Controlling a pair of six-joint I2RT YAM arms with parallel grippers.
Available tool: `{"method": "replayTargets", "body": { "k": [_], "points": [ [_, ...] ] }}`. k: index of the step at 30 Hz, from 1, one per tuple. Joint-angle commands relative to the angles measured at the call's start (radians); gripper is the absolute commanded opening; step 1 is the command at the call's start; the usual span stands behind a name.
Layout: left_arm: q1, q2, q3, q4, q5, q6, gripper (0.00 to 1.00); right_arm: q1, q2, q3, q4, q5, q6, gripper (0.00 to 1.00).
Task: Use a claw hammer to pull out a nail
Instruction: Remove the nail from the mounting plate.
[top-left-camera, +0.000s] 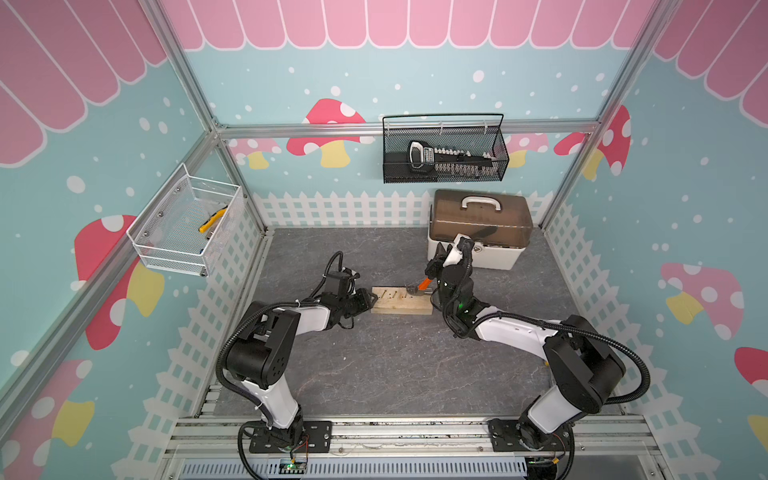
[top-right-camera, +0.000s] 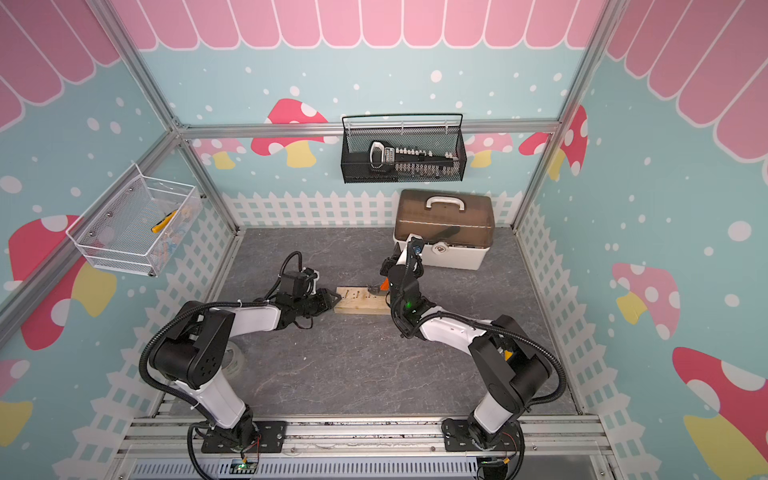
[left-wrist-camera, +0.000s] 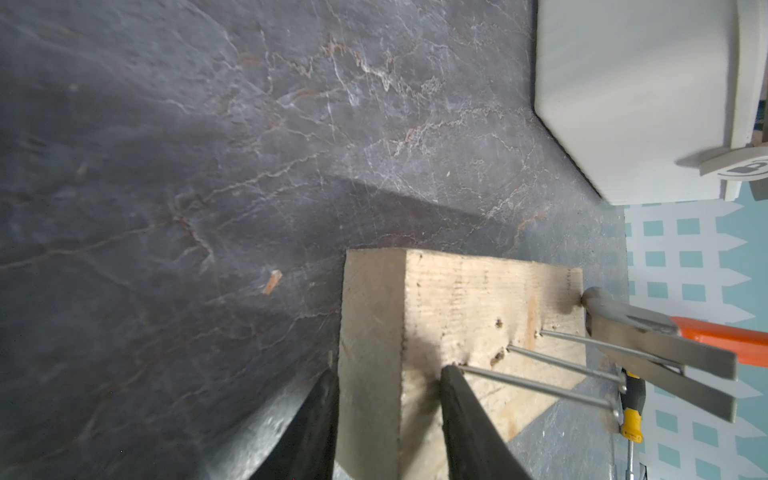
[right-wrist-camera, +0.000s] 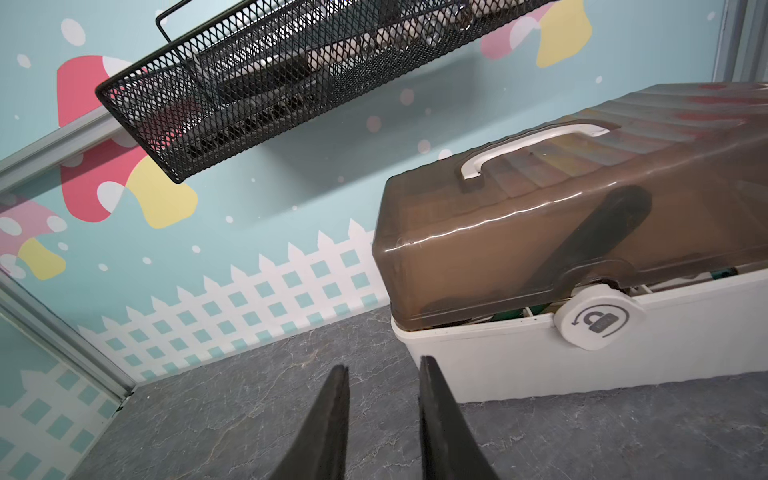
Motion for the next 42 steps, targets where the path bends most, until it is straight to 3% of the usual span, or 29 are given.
{"method": "replayTargets", "body": {
  "k": [1,31,42],
  "points": [
    [-0.006,0.015,-0.016,-0.044,-0.027,0.020,0.40,0.015,0.074,-0.069,-0.160,-0.083,0.208,0.00],
    [-0.006,0.025,-0.015,-0.048,-0.029,0.021,0.40,-0.033,0.036,-0.168,-0.121,-0.090,0.386,0.00],
    [-0.006,0.030,-0.003,-0.056,-0.032,0.027,0.40,-0.040,-0.003,-0.148,-0.184,-0.094,0.386,0.00]
  ]
}}
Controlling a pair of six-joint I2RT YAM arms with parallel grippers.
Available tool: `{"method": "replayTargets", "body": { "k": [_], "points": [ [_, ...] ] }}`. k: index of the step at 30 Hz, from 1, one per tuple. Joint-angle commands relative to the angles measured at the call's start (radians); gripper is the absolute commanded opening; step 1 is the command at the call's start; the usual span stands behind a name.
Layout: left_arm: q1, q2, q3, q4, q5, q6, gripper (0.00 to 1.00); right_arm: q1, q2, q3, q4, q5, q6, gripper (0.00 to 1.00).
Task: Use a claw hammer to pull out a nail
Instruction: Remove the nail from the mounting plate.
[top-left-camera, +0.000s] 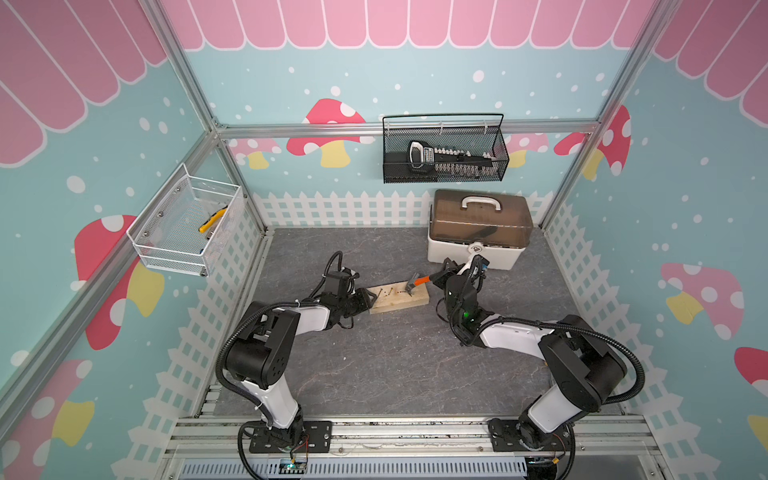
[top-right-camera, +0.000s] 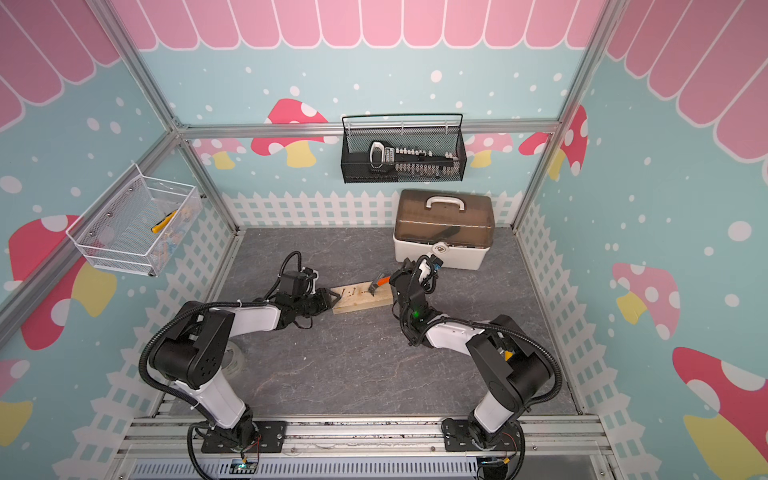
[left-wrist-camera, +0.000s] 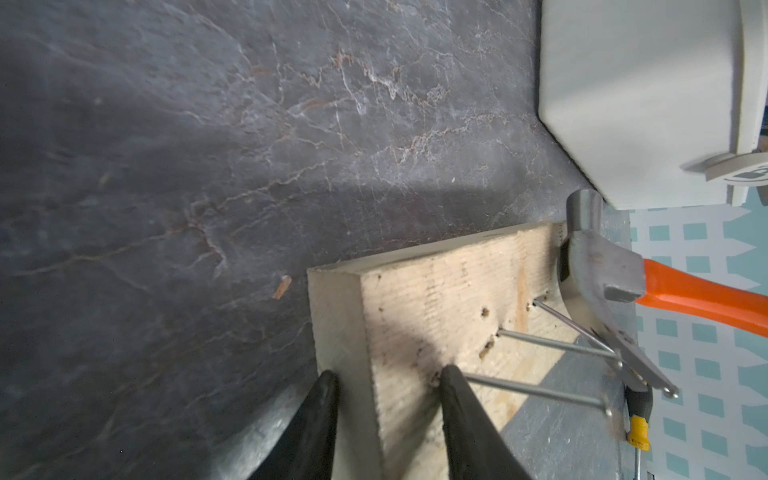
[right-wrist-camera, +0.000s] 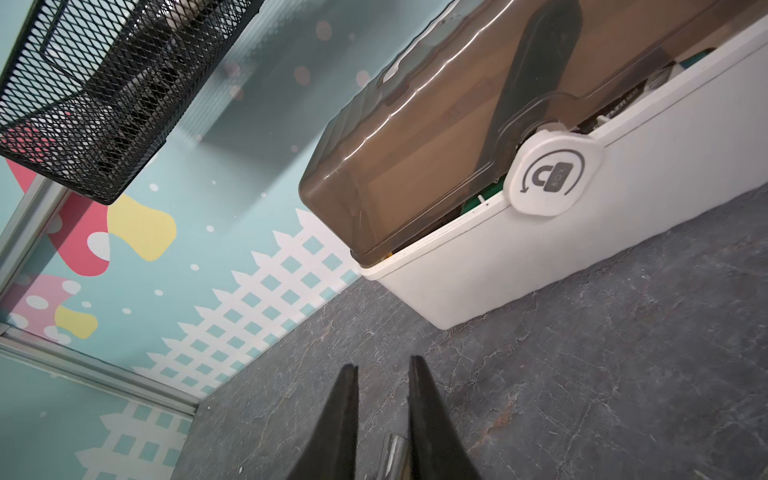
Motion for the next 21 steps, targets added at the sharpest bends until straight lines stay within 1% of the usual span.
{"method": "replayTargets", "body": {
  "k": [1,9,16,21],
  "points": [
    [-0.007,0.029,-0.002,-0.058,-0.017,0.024,0.40,0.004,-0.006,-0.002,-0.190,-0.049,-0.026,0.00],
    [-0.006,0.038,0.011,-0.067,-0.017,0.029,0.40,0.006,-0.068,0.085,-0.321,-0.060,-0.101,0.00],
    [-0.004,0.033,0.022,-0.069,-0.017,0.032,0.40,0.010,-0.056,0.213,-0.434,-0.057,-0.208,0.00],
    [-0.004,0.021,0.028,-0.079,-0.016,0.036,0.40,0.010,-0.042,0.276,-0.476,-0.043,-0.247,0.00]
  ]
}}
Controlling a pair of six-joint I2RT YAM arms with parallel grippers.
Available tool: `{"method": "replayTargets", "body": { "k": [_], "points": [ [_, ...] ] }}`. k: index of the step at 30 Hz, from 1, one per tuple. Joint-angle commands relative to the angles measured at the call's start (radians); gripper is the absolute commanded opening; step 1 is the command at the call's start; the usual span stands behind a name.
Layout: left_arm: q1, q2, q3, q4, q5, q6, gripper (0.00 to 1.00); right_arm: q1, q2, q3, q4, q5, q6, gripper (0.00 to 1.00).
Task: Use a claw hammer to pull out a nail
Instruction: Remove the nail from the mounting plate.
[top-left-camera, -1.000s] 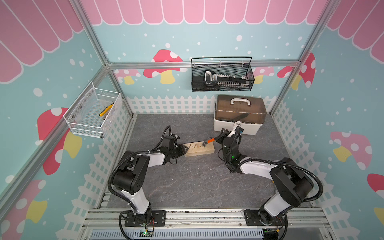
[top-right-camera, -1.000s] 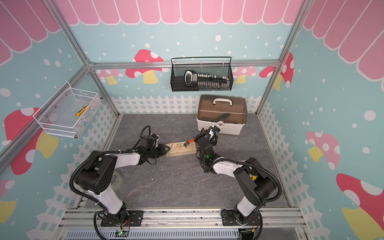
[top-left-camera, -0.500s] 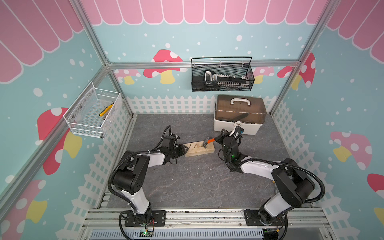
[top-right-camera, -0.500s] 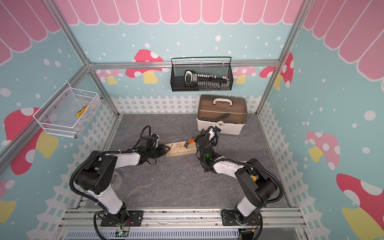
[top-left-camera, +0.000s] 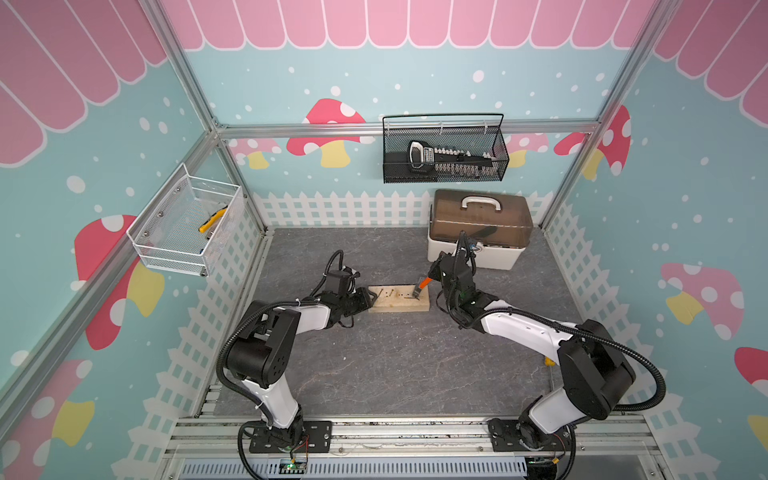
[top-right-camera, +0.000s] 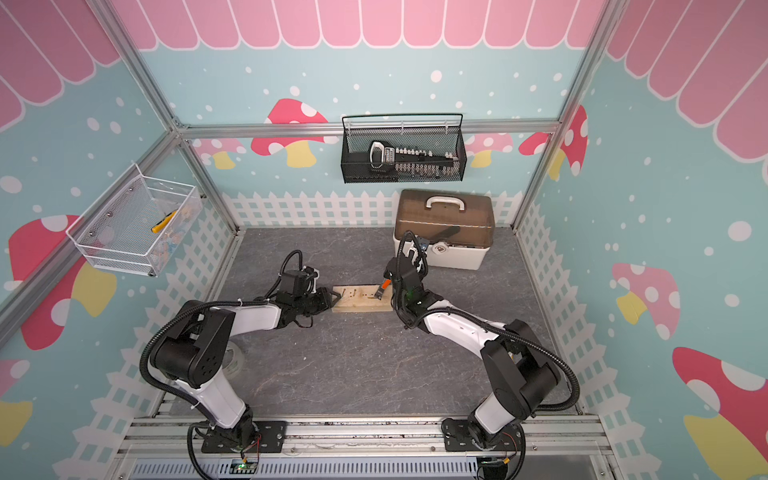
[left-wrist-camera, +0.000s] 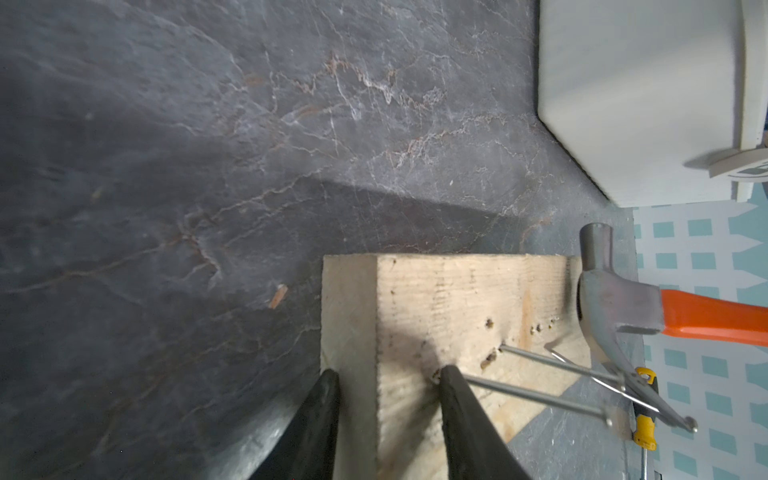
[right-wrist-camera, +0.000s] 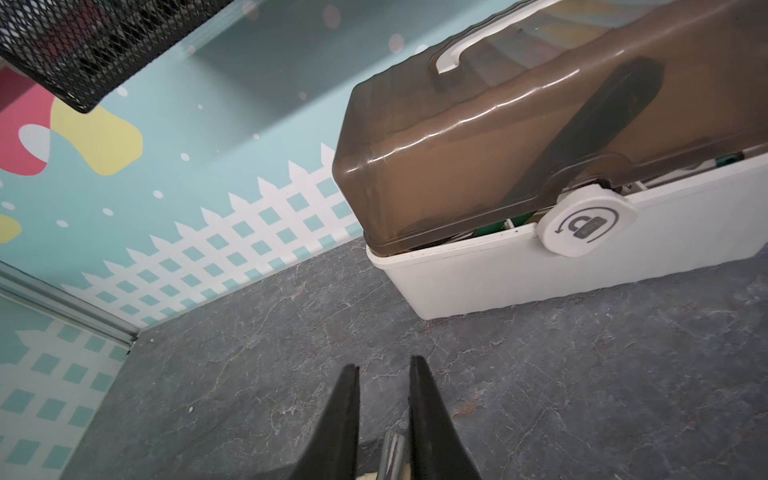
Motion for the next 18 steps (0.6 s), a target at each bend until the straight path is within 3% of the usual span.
{"method": "replayTargets", "body": {
  "k": [1,18],
  "points": [
    [-0.004,0.012,0.013,-0.069,-0.014,0.018,0.40,0.007,0.011,0.060,-0.062,0.011,-0.055,0.00],
    [-0.009,-0.148,0.038,-0.147,-0.021,0.095,0.41,0.007,-0.039,0.165,-0.217,0.010,-0.155,0.00]
  ]
}}
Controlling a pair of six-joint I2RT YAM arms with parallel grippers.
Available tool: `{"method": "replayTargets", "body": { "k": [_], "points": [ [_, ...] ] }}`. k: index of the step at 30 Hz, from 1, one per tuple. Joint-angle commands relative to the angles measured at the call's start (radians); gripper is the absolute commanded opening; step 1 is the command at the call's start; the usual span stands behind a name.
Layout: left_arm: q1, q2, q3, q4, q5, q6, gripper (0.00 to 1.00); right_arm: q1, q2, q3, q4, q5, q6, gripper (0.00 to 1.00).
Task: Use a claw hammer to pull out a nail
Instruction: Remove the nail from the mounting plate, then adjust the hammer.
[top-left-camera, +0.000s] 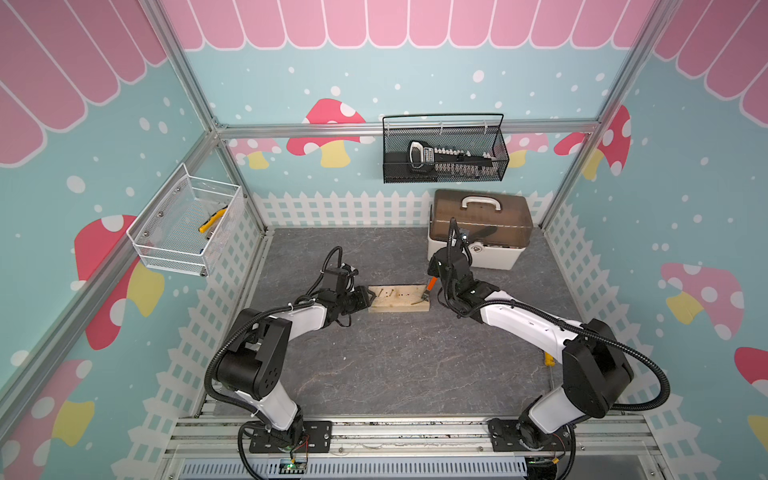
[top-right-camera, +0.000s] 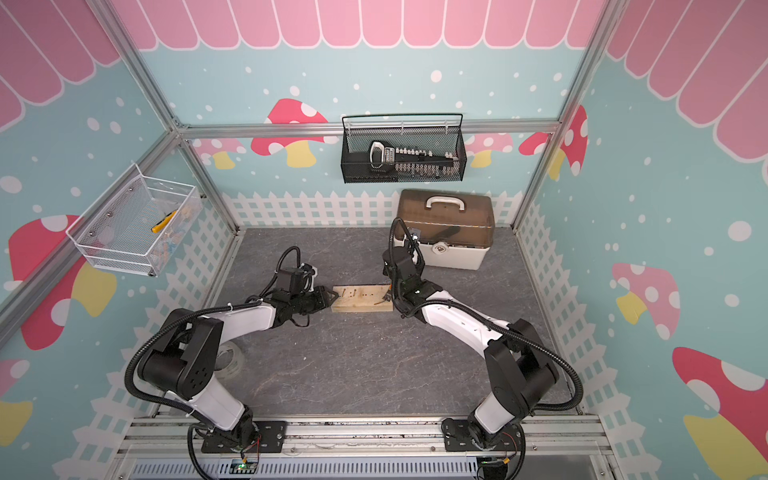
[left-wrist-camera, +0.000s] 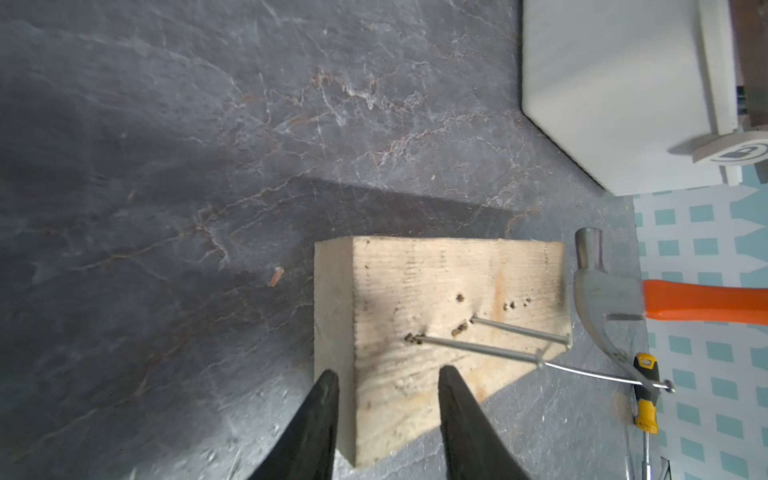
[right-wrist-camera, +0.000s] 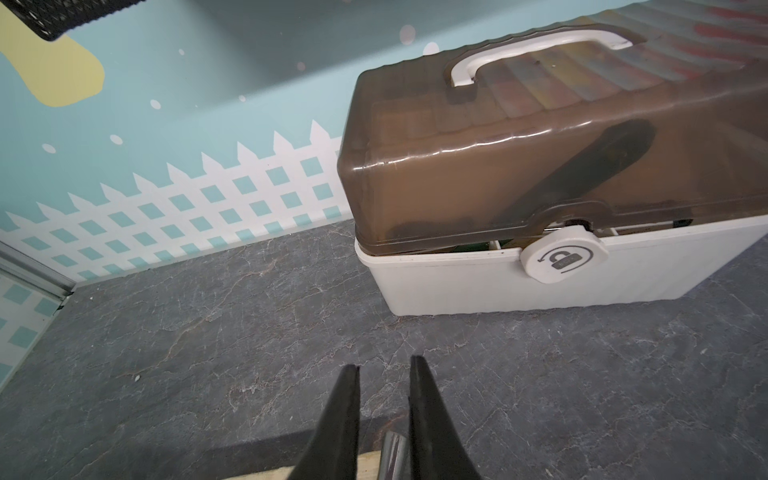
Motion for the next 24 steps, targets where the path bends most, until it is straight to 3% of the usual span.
{"method": "replayTargets", "body": {
  "k": [1,9,14,18,24],
  "points": [
    [-0.010,-0.056,0.025,-0.033,-0.010,0.044,0.41,0.007,-0.053,0.038,-0.010,0.000,-0.032,0.00],
    [-0.070,-0.172,-0.024,0.032,-0.030,0.117,0.43,0.007,-0.091,0.027,-0.042,-0.023,-0.063,0.00],
    [-0.187,-0.228,-0.039,0.094,-0.068,0.220,0.45,0.007,-0.114,0.018,-0.055,-0.030,-0.070,0.00],
    [-0.285,-0.211,-0.035,0.157,-0.102,0.303,0.48,0.007,-0.143,0.000,-0.065,-0.052,-0.066,0.00],
    [-0.384,-0.095,-0.007,0.367,-0.080,0.330,0.54,0.007,-0.193,-0.017,-0.094,-0.092,-0.052,0.00]
  ]
}}
